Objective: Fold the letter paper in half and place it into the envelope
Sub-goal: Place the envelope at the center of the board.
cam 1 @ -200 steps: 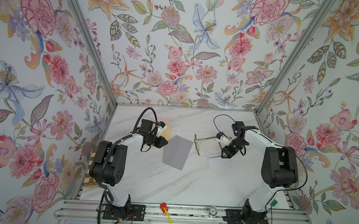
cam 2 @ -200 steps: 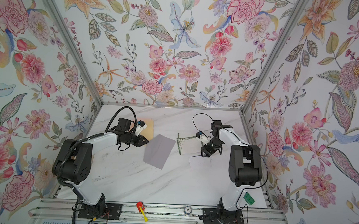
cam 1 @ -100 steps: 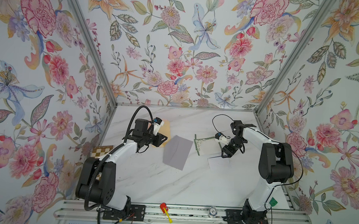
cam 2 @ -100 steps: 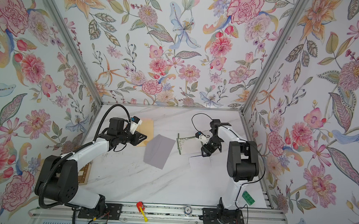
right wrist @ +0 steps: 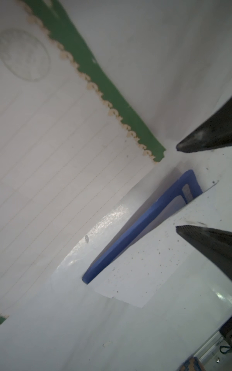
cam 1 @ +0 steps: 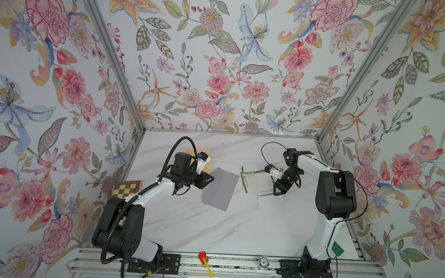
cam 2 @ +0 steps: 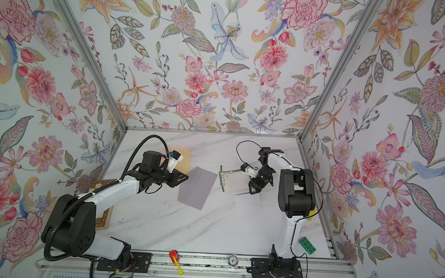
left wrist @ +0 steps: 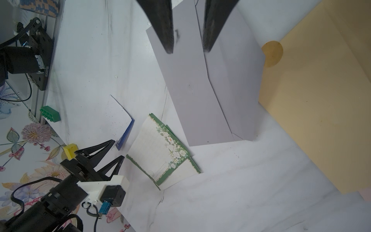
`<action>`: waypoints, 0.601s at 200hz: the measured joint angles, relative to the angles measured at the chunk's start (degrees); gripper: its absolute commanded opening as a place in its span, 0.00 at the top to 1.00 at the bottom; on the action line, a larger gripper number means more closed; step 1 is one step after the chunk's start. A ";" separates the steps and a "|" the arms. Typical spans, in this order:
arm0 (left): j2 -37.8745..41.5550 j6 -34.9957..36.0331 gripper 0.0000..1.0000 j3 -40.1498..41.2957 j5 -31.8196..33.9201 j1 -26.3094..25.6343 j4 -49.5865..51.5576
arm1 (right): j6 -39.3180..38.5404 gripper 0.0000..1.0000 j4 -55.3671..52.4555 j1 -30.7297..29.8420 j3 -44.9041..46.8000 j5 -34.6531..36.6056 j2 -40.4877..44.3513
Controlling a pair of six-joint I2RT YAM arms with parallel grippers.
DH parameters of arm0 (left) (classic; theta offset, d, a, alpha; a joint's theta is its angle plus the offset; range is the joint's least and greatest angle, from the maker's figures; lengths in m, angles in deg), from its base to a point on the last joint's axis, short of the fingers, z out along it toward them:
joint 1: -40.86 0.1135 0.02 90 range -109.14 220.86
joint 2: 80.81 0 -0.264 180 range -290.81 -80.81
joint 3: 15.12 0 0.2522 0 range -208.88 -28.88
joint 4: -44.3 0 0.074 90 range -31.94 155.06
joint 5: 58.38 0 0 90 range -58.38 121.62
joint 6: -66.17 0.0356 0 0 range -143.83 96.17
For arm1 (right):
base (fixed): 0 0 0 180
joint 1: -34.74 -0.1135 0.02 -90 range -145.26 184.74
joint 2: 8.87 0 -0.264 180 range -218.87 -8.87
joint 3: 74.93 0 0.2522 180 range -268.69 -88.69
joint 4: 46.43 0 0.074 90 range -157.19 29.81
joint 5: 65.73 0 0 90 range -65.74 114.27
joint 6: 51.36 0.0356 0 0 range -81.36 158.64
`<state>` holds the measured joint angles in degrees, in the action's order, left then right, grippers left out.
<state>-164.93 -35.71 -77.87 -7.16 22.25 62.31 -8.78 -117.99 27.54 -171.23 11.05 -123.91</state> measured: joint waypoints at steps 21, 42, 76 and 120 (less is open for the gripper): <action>0.00 -0.48 0.71 0.24 0.00 -1.11 -0.61 | -0.15 0.40 -0.72 0.00 0.02 -0.94 -0.59; 0.00 -1.27 0.71 1.20 0.00 -2.38 -1.73 | -0.17 0.40 -1.36 0.00 0.04 -1.55 -0.59; -0.63 -2.14 0.71 1.88 0.02 -2.73 -2.69 | -0.15 0.41 -1.77 0.00 0.24 -2.38 -0.59; -0.85 -2.34 0.71 1.88 0.00 -2.80 -3.08 | 0.07 0.45 -2.40 0.00 1.66 -2.67 -0.59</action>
<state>-165.78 -38.05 -75.99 -7.16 19.45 59.23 -8.71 -120.39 27.54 -169.57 8.39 -124.50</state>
